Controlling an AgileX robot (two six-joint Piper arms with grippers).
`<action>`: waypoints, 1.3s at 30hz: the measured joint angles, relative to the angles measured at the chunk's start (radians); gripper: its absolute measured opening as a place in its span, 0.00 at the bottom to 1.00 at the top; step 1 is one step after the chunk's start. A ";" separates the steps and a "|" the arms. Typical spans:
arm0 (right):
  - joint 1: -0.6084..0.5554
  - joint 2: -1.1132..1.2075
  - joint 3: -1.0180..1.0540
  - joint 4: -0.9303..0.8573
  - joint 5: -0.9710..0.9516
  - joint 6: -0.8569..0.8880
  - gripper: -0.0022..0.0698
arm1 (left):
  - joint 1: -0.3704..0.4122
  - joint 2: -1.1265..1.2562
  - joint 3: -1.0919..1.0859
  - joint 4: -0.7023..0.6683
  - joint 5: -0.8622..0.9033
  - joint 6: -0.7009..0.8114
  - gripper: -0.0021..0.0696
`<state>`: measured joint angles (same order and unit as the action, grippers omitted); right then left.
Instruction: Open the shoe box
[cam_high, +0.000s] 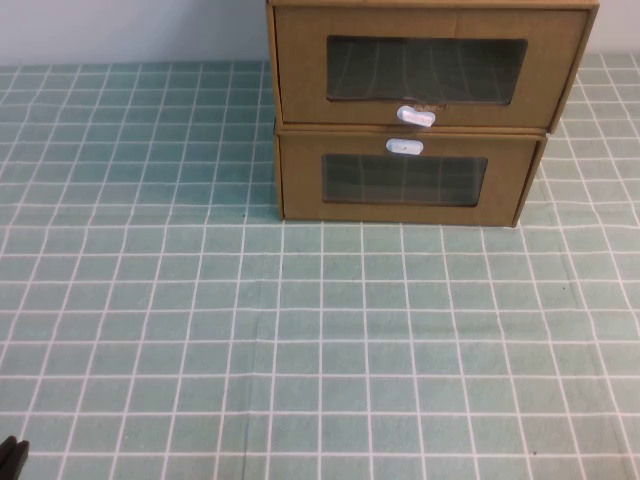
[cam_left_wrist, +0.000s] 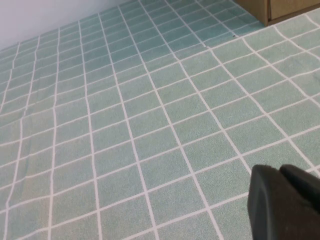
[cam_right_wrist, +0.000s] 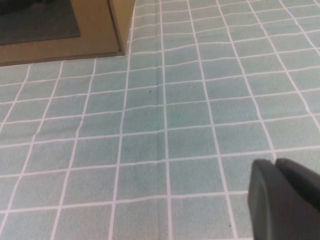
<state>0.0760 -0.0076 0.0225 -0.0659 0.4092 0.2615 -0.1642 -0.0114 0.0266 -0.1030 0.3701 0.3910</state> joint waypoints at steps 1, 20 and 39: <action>0.000 0.000 0.000 0.000 0.000 0.000 0.01 | 0.000 0.000 0.000 0.000 0.000 0.000 0.02; 0.000 0.000 0.000 0.000 0.000 0.000 0.01 | 0.000 0.000 0.000 -0.049 0.000 -0.045 0.02; 0.000 0.000 0.000 0.000 -0.312 0.000 0.01 | 0.000 0.000 0.000 -0.079 -0.139 -0.045 0.02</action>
<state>0.0760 -0.0076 0.0225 -0.0659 0.0972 0.2615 -0.1642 -0.0114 0.0266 -0.1817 0.2307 0.3458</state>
